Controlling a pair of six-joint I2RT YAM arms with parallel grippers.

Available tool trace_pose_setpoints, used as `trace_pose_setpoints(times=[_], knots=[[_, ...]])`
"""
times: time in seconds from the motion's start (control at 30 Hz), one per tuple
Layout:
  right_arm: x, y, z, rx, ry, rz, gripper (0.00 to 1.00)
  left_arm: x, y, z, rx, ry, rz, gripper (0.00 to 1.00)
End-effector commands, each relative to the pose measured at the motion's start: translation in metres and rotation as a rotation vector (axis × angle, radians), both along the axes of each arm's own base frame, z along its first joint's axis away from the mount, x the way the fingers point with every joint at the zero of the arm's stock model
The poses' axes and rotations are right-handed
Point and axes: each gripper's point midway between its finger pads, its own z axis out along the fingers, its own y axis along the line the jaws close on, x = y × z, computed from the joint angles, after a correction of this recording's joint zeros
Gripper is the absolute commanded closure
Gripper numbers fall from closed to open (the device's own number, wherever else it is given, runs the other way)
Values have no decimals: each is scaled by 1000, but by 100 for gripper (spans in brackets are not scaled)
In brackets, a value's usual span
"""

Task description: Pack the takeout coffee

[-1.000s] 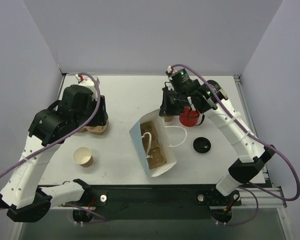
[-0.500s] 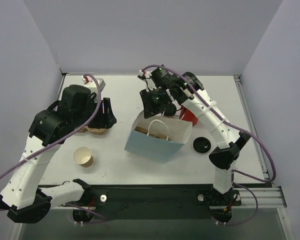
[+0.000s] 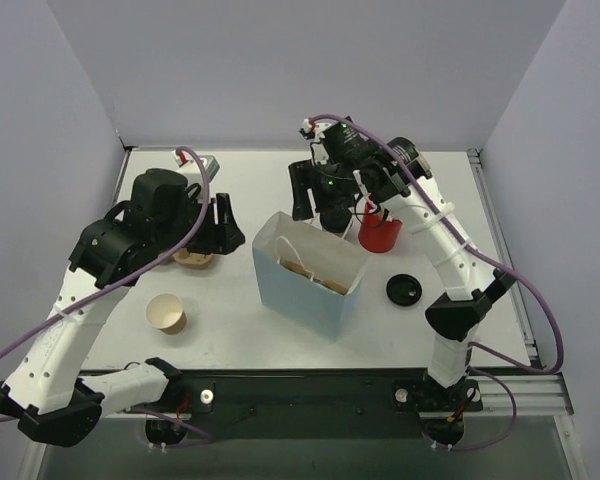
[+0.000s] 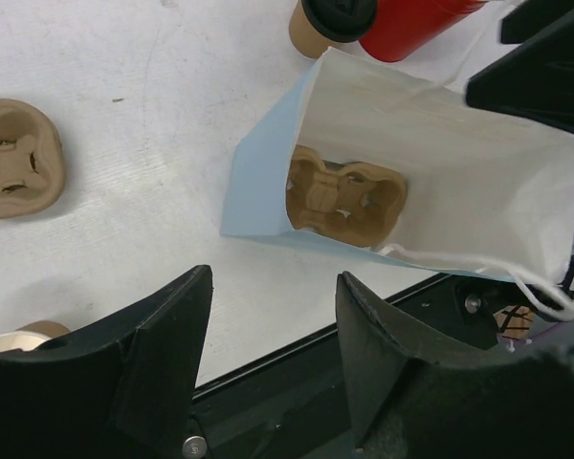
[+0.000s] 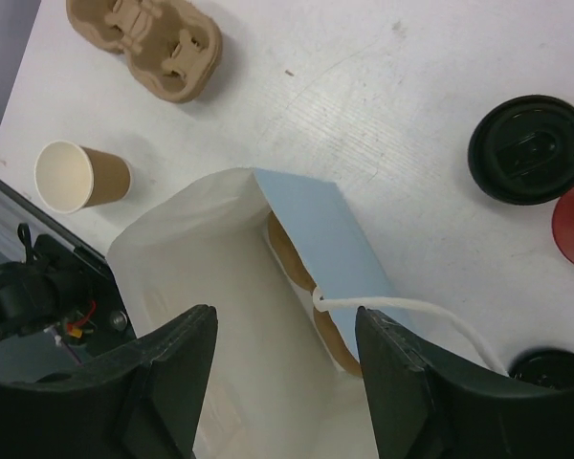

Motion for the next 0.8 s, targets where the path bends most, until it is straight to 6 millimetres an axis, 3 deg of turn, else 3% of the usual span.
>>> trace_pose_setpoints(times=[0.0,0.17,0.27,0.33,0.37,0.4,0.53,0.77], knots=[[1,-29,43,63,-85,-163,40,31,2,3,56,-71,44,36],[5,-63,59,86,-132,-420,40,61,-19,14,64,-136,-15,34],[-13,-94,63,111,-128,-566,41,74,-34,9,63,-125,-56,33],[-24,-107,43,66,-86,-617,42,81,-39,-8,93,-68,-58,33],[-34,-117,42,59,-80,-634,43,84,-39,-3,96,-69,-53,34],[-39,-122,28,28,-54,-658,43,84,-39,-10,114,-42,-55,35],[-58,-130,4,1,8,-676,43,92,-50,-21,115,-26,-84,37],[-65,-121,-26,-43,80,-676,44,94,-63,-34,98,-5,-138,42]])
